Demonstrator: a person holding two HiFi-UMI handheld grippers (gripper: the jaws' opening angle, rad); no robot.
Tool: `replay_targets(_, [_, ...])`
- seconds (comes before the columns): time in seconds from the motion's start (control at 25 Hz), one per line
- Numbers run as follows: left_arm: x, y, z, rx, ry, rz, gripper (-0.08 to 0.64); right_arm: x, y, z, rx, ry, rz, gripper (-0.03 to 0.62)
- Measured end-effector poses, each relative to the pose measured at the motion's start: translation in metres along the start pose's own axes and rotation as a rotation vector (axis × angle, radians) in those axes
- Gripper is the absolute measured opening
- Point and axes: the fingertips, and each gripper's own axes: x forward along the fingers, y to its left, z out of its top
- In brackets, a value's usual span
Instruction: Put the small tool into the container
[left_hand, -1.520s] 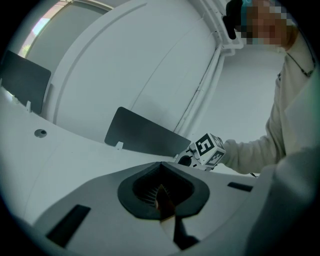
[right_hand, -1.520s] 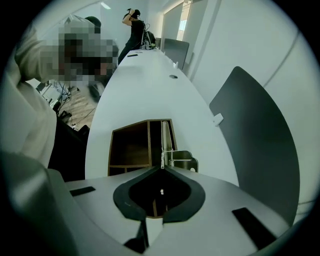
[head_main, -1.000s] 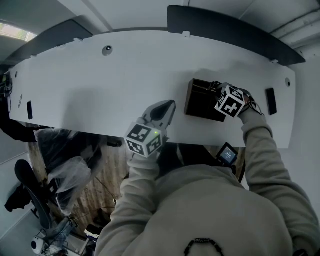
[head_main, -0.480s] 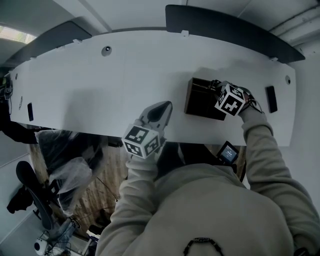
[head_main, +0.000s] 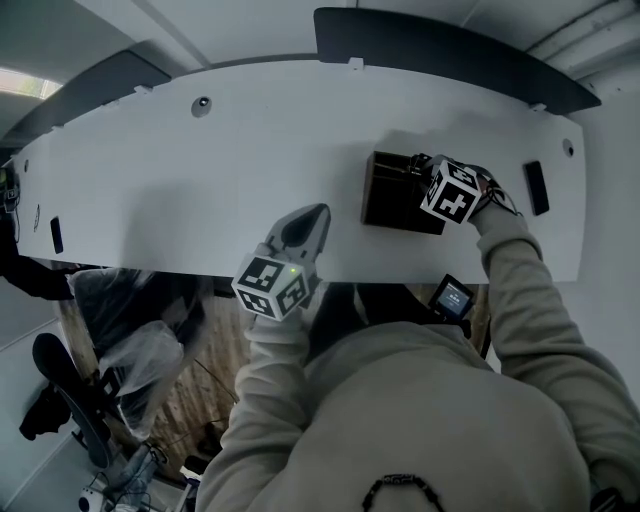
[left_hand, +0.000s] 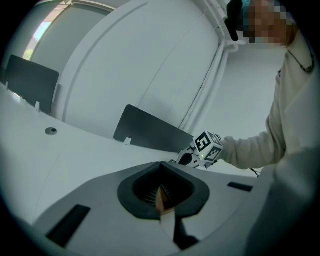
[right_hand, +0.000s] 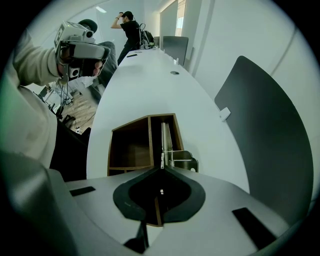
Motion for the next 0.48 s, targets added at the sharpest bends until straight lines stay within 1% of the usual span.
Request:
replay_targets(0.32, [-0.0009,0.0006,0.0009,-0.001,-0.002,0.002,-0.003,-0.0011,-0.0013,0.0005,0.011,-0.022,-0.025,0.023])
replay_targets(0.48, [-0.0022,0.0014,-0.0006,-0.001,-0.007,0.007,-0.003,-0.0019,-0.0012,0.0018,0.018,-0.04,-0.05,0.023])
